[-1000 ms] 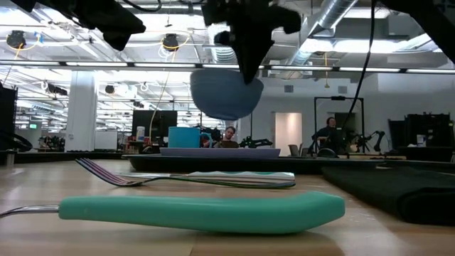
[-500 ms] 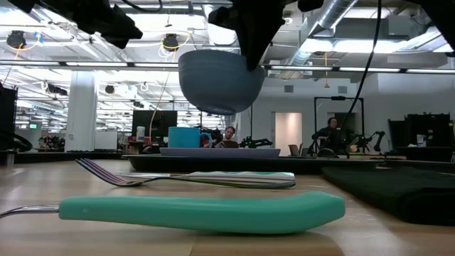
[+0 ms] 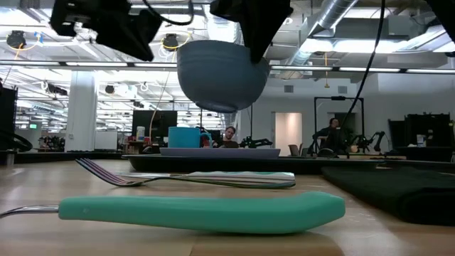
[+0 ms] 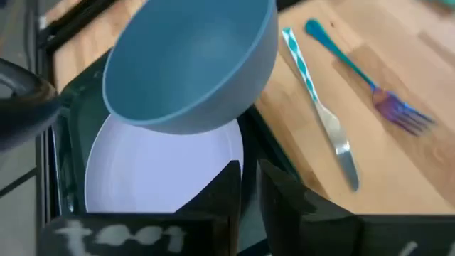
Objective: Set up tray
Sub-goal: Put the light blue bowl on the white plate
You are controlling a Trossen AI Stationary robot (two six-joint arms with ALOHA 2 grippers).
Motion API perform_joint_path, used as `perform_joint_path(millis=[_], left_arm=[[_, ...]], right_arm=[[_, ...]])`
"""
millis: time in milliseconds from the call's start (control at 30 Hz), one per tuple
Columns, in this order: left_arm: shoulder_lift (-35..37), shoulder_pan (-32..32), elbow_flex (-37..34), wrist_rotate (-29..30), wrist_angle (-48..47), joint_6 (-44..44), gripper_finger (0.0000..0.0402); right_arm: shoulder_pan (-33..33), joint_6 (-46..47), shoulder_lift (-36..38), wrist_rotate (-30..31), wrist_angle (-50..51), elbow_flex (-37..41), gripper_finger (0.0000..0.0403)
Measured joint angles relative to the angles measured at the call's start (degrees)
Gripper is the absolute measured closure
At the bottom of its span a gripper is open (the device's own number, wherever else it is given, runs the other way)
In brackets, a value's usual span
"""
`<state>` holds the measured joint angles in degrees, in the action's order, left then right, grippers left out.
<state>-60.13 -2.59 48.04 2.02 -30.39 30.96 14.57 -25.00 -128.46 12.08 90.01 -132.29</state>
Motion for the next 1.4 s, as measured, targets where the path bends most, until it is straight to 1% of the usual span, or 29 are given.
perform_joint_path(millis=[100,200,300,467,567,767,933,1133,1300,1400], left_arm=[[-3.27,0.0,4.21,0.28,-3.29,2.24,0.035],[-5.76,-0.02,6.97,1.07,-5.32,4.88,0.0329],[-7.25,0.0,8.26,1.44,-6.26,9.15,0.0305],[-9.18,-0.16,8.4,1.95,-6.32,14.62,0.027],[-10.35,-1.33,8.4,4.32,-6.28,18.07,0.0258],[-11.3,-5.23,8.4,13.56,-5.14,25.05,0.025],[-11.29,-8.27,8.4,15.7,-1.27,27.1,0.025],[-11.29,-11.25,8.38,16.37,0.75,31.89,0.025],[-11.29,-12.17,8.38,19.35,0.98,35.58,0.025],[-11.29,-12.17,8.38,19.84,1.12,36.9,0.025]], right_arm=[[0.99,0.14,0.0,0.04,-0.01,0.0,0.0401],[2.07,0.13,0.0,0.0,-0.01,0.02,0.0401],[2.99,0.12,0.0,-0.02,-0.02,0.02,0.0401],[3.84,0.13,0.01,0.02,0.02,0.02,0.0401],[4.16,0.37,0.02,0.04,0.02,0.02,0.0401],[4.17,0.58,0.02,0.04,0.01,0.02,0.0401],[4.17,0.58,0.02,0.04,0.0,0.02,0.0401],[4.17,0.6,0.02,0.04,0.01,0.04,0.0401],[4.17,0.6,0.02,0.04,-0.01,0.04,0.0401],[4.17,0.6,0.02,0.04,0.0,0.04,0.0401]])
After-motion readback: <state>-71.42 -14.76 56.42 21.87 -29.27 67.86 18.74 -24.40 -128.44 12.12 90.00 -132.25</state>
